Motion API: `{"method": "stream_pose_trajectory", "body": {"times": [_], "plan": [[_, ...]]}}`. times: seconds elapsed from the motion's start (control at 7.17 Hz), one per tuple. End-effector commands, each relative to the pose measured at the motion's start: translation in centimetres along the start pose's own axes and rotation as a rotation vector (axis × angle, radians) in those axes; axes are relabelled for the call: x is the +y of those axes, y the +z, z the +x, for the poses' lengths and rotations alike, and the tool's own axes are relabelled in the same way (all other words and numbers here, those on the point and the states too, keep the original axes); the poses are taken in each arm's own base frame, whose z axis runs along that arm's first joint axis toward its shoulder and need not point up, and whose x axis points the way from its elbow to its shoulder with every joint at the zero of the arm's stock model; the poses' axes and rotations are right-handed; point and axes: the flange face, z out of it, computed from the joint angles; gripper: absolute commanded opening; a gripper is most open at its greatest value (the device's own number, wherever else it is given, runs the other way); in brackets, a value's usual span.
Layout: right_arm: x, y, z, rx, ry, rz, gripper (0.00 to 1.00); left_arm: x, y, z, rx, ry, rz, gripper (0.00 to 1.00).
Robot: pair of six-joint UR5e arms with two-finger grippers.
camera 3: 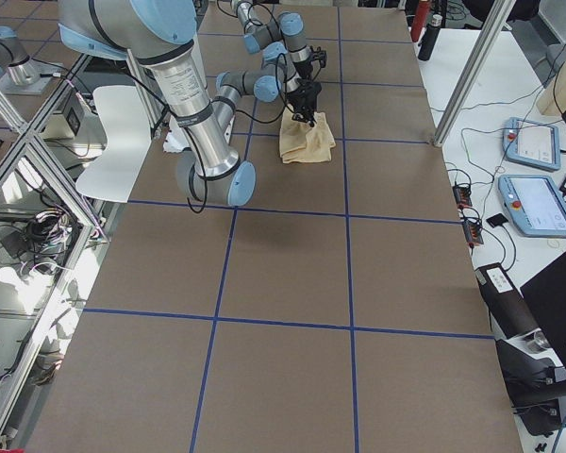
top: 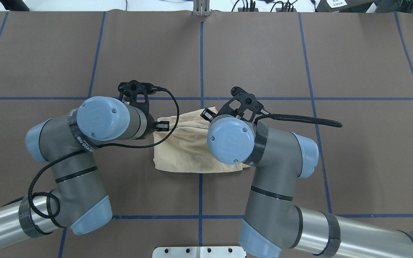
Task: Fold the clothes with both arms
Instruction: 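Lift the near edge with both grippers and fold it away from the robot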
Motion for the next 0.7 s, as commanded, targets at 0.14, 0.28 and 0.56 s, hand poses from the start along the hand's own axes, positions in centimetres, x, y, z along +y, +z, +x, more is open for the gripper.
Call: {"method": "stream_pose_trajectory", "body": {"times": [0.14,0.28,0.56], "plan": [[-1.8,2.3,-1.9,0.034,-0.012,0.037,0.0,-0.4,3.9,-0.5,-0.019,0.0,0.015,0.0],[-2.1,3.3,-2.7,0.04,-0.02,0.044,0.0,-0.5,4.0,-0.7,-0.023,0.039,0.019,0.0],[-3.6,4.4,-4.4,0.021,-0.102,0.005,1.0,-2.4,2.9,-1.5,0.022,0.129,0.06,1.0]]}}
